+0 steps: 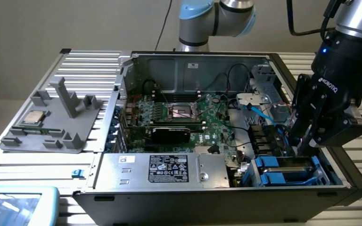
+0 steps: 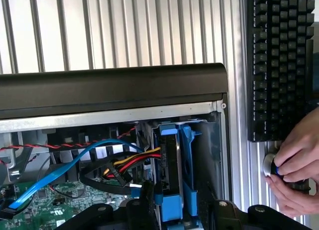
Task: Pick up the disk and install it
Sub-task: 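Insert the second disk wire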
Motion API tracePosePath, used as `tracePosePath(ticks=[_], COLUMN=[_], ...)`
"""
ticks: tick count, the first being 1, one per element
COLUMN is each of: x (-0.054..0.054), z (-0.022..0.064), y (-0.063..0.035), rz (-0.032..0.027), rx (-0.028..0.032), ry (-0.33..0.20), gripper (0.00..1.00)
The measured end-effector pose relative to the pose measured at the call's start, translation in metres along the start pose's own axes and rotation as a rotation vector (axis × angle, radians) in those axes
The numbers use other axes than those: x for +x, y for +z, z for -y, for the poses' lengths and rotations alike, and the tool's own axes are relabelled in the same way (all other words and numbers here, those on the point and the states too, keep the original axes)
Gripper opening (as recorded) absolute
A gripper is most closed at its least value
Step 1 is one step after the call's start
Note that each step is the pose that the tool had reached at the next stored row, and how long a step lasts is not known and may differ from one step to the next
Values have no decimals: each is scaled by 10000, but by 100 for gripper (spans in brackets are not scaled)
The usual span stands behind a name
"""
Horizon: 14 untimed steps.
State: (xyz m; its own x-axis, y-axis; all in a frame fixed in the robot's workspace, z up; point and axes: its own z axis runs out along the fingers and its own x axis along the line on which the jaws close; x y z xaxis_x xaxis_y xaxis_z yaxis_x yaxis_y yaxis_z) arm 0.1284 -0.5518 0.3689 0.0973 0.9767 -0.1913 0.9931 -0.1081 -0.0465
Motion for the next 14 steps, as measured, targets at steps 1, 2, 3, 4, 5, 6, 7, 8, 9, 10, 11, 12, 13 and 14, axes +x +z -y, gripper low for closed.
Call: tracePosePath(ticks=[1,2,3,4,5,6,7,8,9,10,11,12,13,14], x=[0,0,0,0,0,0,0,0,0,0,0,0,0,0], z=[0,0,0,0,0,0,0,0,0,0,0,0,0,0], y=[0,0,0,0,0,0,0,0,0,1,0,0,1,2], rz=[0,0,0,0,-1,0,0,0,-2,-10,-19,-33,-54,-75], rx=[0,0,0,0,0,0,0,0,2,2,4,7,9,13], ry=[0,0,0,1,1,1,2,3,5,9,13,16,20,24], gripper=[38,38,38,31,31,31,31,31,31,31,31,31,31,31])
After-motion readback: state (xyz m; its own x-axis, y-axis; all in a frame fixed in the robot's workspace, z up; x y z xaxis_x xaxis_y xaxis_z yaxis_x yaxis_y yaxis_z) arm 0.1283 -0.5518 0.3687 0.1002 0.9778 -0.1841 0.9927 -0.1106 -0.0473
